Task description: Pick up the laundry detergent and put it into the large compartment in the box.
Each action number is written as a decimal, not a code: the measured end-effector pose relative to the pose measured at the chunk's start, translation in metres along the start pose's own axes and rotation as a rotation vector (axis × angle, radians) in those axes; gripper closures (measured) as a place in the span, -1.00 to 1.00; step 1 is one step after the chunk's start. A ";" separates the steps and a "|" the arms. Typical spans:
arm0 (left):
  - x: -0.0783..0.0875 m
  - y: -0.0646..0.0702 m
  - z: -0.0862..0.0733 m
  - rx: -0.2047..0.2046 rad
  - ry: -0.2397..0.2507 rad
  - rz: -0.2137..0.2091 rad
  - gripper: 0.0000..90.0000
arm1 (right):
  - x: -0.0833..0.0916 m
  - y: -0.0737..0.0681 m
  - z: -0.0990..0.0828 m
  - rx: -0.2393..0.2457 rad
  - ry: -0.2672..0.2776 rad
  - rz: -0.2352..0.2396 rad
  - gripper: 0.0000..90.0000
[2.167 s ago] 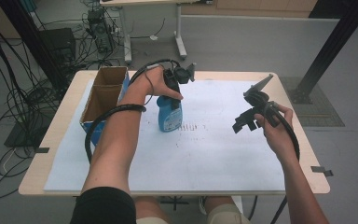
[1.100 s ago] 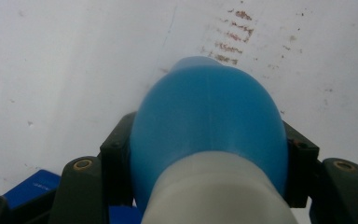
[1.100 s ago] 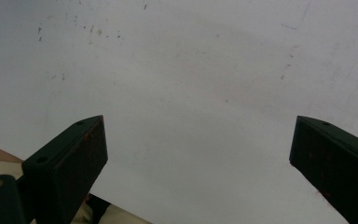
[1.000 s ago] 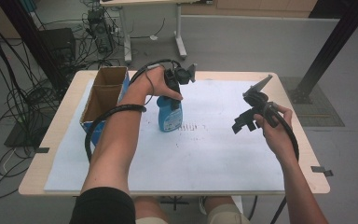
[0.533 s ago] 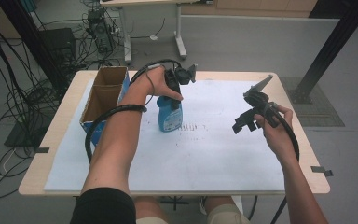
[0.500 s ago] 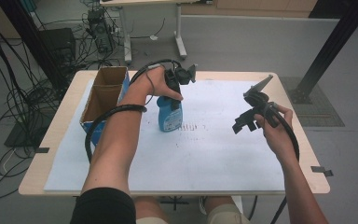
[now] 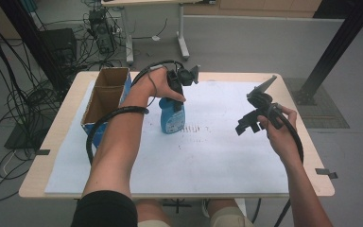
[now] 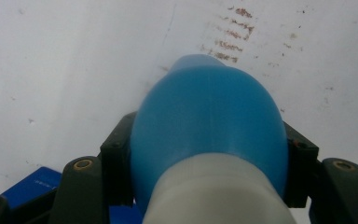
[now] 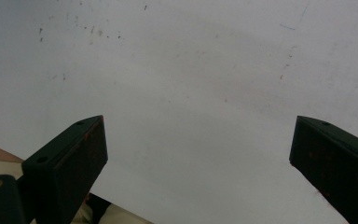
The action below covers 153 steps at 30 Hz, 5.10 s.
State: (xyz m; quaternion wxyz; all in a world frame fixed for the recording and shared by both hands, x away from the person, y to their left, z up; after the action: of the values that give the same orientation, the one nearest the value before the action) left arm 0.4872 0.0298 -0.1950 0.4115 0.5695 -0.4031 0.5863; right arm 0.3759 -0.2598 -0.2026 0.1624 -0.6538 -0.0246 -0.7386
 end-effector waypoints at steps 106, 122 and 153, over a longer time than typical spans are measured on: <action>0.270 -0.004 -0.143 0.953 0.047 0.205 -0.16 | 0.020 -0.008 -0.005 0.039 0.024 -0.010 -0.91; 0.257 -0.011 -0.182 1.081 0.068 0.181 -0.16 | 0.019 -0.006 -0.010 0.038 0.033 -0.004 -0.91; 0.187 -0.032 -0.211 1.138 0.066 0.108 -0.16 | 0.012 -0.009 -0.007 0.034 0.018 -0.004 -0.91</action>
State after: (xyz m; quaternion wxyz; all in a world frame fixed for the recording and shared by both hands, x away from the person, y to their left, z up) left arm 0.4438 0.2438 -0.0139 0.0220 0.6615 -0.0397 0.7486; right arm 0.3660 -0.2557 -0.1908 0.1722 -0.6444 -0.0371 -0.7441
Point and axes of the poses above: each handheld gripper's, and its own axes: x roughly backward along the jaws, z roughly out of its top, y roughly to its right, the point moved 3 cm from there along -x, roughly forward along the jaws, and after that the axes turned 5 degrees about -x, right-handed, at the moved point
